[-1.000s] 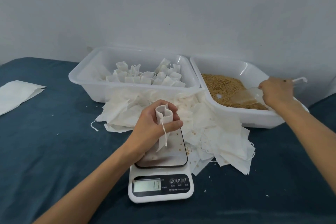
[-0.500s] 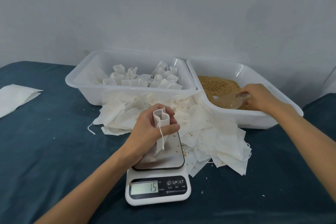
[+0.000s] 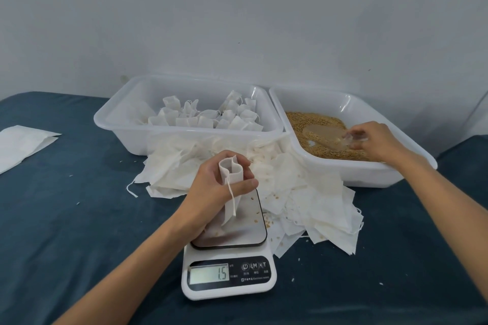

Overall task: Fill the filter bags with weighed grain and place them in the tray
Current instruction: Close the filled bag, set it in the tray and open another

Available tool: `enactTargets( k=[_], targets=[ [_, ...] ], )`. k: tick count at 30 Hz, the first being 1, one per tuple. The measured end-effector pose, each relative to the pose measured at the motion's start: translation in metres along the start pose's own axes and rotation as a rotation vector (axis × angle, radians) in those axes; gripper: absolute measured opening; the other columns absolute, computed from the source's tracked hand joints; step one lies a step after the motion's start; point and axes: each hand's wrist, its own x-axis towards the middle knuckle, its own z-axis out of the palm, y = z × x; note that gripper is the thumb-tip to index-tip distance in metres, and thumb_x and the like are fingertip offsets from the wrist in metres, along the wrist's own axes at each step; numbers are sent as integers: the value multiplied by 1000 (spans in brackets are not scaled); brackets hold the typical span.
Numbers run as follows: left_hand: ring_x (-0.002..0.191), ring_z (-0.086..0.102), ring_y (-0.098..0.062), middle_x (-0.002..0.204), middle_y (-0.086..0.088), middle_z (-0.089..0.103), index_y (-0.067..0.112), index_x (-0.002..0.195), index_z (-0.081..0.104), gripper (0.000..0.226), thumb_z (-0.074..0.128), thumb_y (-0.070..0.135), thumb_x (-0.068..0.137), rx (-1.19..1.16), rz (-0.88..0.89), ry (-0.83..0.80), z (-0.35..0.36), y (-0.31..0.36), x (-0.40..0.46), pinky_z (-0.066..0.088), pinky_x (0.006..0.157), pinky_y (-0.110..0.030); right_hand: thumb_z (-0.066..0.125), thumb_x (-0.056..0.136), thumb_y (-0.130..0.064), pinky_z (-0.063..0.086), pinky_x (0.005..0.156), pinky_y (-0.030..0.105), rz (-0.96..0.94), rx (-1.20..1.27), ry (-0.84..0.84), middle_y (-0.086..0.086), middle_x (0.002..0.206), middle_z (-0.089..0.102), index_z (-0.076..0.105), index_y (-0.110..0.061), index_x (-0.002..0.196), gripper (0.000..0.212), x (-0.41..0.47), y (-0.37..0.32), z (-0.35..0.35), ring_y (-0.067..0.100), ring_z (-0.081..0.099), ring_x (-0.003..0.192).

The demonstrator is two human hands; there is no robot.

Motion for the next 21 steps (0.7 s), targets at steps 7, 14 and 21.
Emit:
enactTargets(
  k=[7,14,21],
  targets=[
    [80,68,-14,89,-6,73,15,100,66,27,83,7,81,1,-8,-9,0,-2,0,53,73,-20,72,86,6,44,91,26,-56,59,3,9,114,71,73,-11,114,33,-9,-17,-4,26,65,111],
    [84,69,-19,93,-7,73,18,102,67,31,86,15,78,32,-38,-25,2,-6,1,59,82,-32,73,88,0,45,85,3,-337,230,-73,-7,118,70,71,-17,119,35,-50,-96,-15,-12,63,102],
    [82,71,-14,92,-3,74,17,105,68,29,86,13,83,85,-55,1,2,-5,0,54,76,-19,73,90,-6,45,96,15,-537,91,-133,-10,112,71,71,-21,125,39,-82,-149,-24,1,63,107]
  ],
)
